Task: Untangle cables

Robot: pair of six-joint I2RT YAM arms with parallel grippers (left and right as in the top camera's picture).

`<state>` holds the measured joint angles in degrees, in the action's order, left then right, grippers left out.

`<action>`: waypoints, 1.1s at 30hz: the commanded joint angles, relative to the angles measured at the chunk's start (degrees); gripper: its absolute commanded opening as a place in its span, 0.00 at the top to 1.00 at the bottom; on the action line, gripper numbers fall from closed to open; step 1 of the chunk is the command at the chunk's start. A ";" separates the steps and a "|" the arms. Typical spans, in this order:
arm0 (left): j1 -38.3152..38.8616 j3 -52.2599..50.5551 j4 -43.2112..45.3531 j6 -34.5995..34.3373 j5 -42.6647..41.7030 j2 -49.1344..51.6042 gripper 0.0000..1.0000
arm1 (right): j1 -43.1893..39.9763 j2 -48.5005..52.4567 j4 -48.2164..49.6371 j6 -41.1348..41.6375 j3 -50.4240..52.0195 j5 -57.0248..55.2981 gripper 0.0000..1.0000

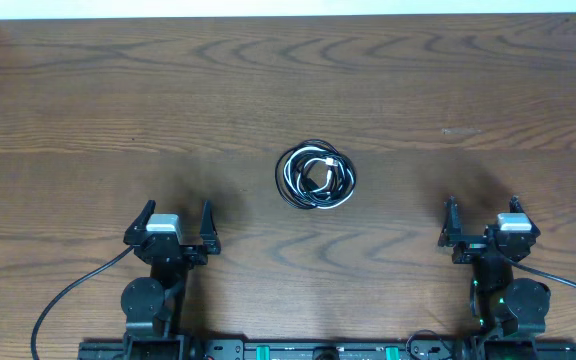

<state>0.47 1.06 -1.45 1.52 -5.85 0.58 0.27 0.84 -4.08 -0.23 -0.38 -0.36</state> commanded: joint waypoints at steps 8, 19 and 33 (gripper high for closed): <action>-0.24 -0.83 -2.19 -0.04 -1.14 -0.35 0.02 | 0.68 -0.46 -0.24 0.83 0.09 0.55 0.01; -0.24 -0.83 -2.19 -0.04 -1.14 -0.35 0.02 | 0.68 -0.46 -0.24 0.83 0.09 0.55 0.01; -0.24 -0.83 -2.16 -0.04 -1.20 -0.35 0.02 | 0.68 -0.46 -0.24 0.81 0.09 0.55 0.01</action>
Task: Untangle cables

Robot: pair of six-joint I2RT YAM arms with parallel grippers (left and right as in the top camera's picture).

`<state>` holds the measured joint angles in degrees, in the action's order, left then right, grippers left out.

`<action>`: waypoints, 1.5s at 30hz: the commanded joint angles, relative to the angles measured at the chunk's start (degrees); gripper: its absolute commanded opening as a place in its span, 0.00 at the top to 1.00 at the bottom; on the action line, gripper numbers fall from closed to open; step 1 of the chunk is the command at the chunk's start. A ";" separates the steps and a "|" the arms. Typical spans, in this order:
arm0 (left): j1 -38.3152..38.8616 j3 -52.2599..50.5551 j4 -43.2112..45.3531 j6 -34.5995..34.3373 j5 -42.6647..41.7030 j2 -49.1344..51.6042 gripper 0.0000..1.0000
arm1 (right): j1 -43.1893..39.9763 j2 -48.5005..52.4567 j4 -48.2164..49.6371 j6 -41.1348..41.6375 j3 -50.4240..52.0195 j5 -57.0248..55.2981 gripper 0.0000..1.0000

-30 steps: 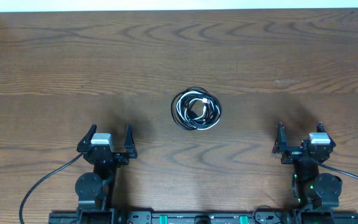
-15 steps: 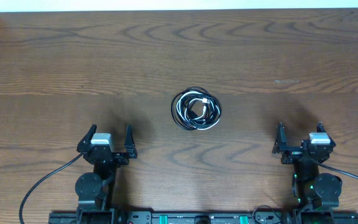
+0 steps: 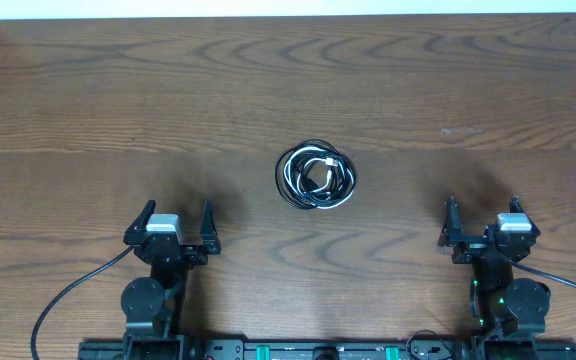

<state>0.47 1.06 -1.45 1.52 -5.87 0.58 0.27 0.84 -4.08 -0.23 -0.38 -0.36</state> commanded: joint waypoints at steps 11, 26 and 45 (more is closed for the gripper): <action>-0.22 -0.79 -0.92 -12.94 -9.31 -0.33 0.02 | 0.68 -0.46 -0.24 0.83 0.09 0.55 0.01; -0.20 6.40 8.85 -22.60 -18.99 1.07 0.02 | 0.68 -0.46 -0.24 0.81 0.09 0.55 0.01; 0.00 58.86 -30.49 -16.39 -46.36 52.72 0.02 | 0.68 -0.46 -0.24 0.83 0.09 0.55 0.01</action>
<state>0.43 56.25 -32.32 -17.56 -38.24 50.35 0.27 0.71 -4.08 -0.21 -0.38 0.05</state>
